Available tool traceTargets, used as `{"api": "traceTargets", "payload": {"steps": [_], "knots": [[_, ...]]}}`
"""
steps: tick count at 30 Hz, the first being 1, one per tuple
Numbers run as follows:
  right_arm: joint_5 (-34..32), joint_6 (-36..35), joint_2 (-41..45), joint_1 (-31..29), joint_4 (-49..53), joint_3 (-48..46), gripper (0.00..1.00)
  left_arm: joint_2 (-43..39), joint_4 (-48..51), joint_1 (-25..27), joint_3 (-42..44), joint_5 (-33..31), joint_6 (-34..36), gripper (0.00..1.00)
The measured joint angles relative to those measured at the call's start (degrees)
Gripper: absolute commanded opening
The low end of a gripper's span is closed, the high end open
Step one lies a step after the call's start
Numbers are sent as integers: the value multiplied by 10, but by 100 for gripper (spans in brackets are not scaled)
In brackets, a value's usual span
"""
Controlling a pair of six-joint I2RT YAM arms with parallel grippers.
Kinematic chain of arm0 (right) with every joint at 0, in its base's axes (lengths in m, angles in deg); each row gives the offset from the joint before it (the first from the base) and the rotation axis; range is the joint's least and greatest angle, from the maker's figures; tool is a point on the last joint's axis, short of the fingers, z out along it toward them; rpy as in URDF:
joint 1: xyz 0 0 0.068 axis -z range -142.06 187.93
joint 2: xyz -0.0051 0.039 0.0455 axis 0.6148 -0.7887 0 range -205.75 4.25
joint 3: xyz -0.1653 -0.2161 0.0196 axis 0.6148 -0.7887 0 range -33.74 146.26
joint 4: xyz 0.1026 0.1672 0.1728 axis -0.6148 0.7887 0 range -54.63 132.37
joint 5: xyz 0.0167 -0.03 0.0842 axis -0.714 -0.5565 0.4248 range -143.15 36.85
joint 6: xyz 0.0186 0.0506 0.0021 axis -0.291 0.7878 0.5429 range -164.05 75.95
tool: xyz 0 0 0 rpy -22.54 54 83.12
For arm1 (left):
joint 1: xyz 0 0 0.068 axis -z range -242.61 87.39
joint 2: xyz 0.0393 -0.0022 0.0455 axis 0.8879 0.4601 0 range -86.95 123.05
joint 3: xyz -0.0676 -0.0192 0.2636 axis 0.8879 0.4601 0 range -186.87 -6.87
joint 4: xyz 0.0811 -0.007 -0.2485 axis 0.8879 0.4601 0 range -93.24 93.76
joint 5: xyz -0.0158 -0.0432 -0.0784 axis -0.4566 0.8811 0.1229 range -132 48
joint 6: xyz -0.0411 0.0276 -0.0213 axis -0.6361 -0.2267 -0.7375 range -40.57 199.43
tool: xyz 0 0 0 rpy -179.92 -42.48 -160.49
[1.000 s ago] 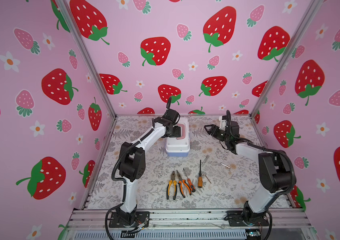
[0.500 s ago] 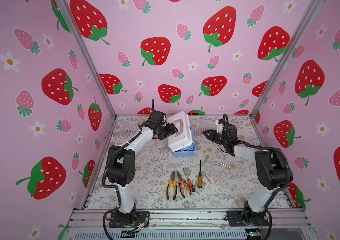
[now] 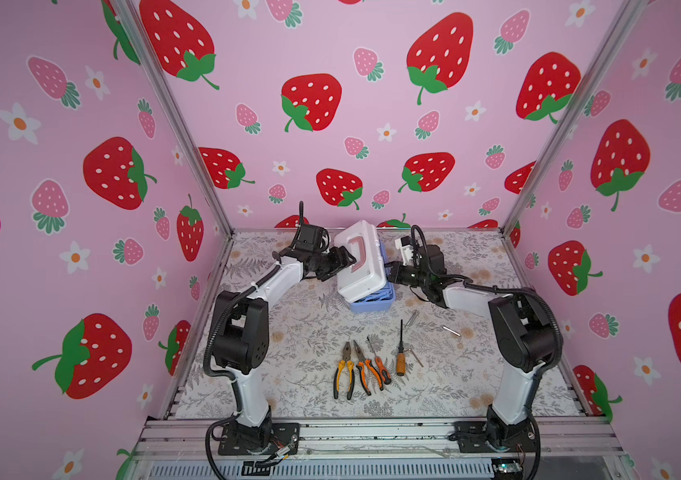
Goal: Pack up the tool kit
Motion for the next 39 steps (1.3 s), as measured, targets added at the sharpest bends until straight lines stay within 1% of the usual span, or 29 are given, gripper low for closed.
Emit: {"api": "traceTargets", "payload": {"steps": [1, 3, 5, 8, 11, 13, 16, 18, 22, 27, 34, 35, 37, 39], "knots": [[0, 0, -2, -2, 0, 1, 2, 0, 2, 0, 0, -2, 1, 99], [1, 0, -3, -3, 0, 2, 3, -2, 7, 1, -1, -14, 1, 99], [1, 0, -3, -5, 1, 2, 3, -8, 31, 3, -5, -43, 6, 99], [4, 0, -3, -8, 0, 4, 3, -36, 73, 11, -8, -111, 16, 99], [7, 2, -3, -10, 0, 7, 4, -82, 109, 24, -10, -186, 26, 99], [9, 4, -3, -12, -1, 10, 4, -119, 127, 38, -14, -236, 38, 99], [12, 7, -4, -15, -2, 19, 6, -154, 142, 70, -31, -283, 65, 99], [18, 11, -10, -19, -3, 31, 7, -164, 151, 94, -44, -298, 86, 99], [33, 23, -28, -29, -16, 63, 8, -154, 182, 138, -69, -296, 136, 99], [54, 45, -51, -41, -37, 88, 8, -104, 239, 162, -103, -304, 173, 99], [70, 71, -63, -48, -61, 88, 8, -40, 323, 189, -172, -364, 203, 100], [71, 74, -63, -48, -62, 88, 8, -36, 328, 192, -178, -372, 205, 97], [72, 78, -63, -48, -65, 88, 8, -31, 336, 199, -183, -388, 210, 88], [73, 78, -63, -48, -69, 88, 8, -30, 341, 203, -183, -401, 212, 81]]}}
